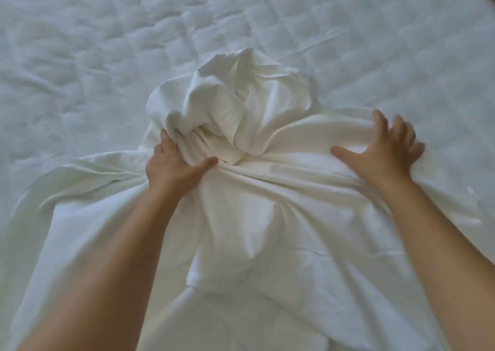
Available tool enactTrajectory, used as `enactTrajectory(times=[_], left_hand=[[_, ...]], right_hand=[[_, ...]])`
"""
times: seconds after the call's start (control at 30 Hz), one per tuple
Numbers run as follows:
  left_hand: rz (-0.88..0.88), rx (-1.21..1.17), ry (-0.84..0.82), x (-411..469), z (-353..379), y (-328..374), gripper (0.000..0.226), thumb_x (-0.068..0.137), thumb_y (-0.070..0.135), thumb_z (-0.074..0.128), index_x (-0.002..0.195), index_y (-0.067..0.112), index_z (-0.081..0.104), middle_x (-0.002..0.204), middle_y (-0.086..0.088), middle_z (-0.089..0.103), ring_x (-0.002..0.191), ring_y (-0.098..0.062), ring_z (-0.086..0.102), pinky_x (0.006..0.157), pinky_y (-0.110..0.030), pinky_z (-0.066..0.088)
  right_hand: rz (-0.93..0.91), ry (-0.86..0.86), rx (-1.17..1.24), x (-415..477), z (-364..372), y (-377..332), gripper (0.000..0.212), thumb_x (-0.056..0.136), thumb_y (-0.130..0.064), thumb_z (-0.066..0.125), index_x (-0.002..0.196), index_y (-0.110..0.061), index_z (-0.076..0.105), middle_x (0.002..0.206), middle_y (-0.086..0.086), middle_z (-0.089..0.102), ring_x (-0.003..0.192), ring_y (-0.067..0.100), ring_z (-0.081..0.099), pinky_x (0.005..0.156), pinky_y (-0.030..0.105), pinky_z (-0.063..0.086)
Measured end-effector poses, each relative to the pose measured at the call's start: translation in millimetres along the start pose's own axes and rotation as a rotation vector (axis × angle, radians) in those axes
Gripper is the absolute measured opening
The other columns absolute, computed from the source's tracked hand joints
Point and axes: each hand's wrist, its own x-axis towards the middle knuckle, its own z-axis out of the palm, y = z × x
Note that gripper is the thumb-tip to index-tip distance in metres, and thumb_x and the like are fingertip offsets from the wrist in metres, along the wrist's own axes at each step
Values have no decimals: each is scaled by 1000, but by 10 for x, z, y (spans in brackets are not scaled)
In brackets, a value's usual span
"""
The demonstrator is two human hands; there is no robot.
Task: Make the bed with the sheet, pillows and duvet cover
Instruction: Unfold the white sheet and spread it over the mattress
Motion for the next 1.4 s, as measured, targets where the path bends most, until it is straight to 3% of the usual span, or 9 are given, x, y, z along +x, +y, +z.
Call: enactTrajectory(times=[0.1,0.33,0.47,0.6,0.83,0.97,1.17,1.3,1.4], left_hand=[[11,44,-41,-142,112,-21,122,67,70,64,150,9,-3,155,-14,20,142,-28,21,115,-42,17],[8,-11,-126,-550,300,197,118,71,76,52,150,10,-7,159,-9,-9,146,-23,-7,116,-41,-1],[35,-438,-252,-865,322,352,83,89,62,41,151,16,11,160,-4,0,146,-17,3,113,-33,10],[40,-529,-238,-1434,421,292,67,93,52,41,149,19,22,159,0,8,144,-14,12,107,-27,16],[125,38,-246,-2311,790,394,91,80,75,39,150,26,8,159,-5,-4,143,-32,-17,114,-49,-7],[197,24,-304,-2840,1196,597,108,68,81,47,149,26,0,158,-6,-9,142,-30,-21,111,-58,-6],[-20,-176,-341,-3466,1782,781,131,56,82,59,140,32,-29,153,-4,-24,143,-32,-11,109,-62,12],[-83,-246,-132,-3210,1882,1255,92,77,67,55,149,35,8,156,-10,-6,133,-36,19,110,-49,19],[-60,-415,91,-2963,1857,1630,30,97,30,46,116,14,62,139,-11,41,115,-32,35,94,-27,23]], right_hand=[[234,-201,-87,62,-23,312,117,56,-77,65,145,-22,11,145,17,29,133,36,27,104,57,20],[-135,177,263,-349,-6,-472,20,86,-25,58,92,-6,59,94,22,66,90,41,61,73,40,43],[-584,-2,340,-923,109,-1097,27,86,-22,57,109,-10,59,97,13,66,92,36,60,80,40,40],[-662,-288,203,-1018,20,-887,62,81,-28,57,140,-22,37,121,7,56,112,30,49,98,38,34],[-438,-358,-93,-951,-254,122,91,72,-48,64,146,-29,15,147,-1,30,137,23,22,108,52,20],[-293,-271,66,-1186,-174,660,96,75,-48,66,148,-28,8,156,1,7,143,23,6,111,52,19],[396,-304,285,-1500,-93,1573,126,59,-65,74,149,-27,-7,154,13,10,141,34,11,112,53,20],[329,-436,689,-1274,9,1419,123,60,-47,83,149,-28,-1,145,10,29,127,32,42,102,47,42],[116,-538,782,-955,-66,1282,59,74,-14,73,126,-13,44,112,3,58,105,25,60,84,33,51]])
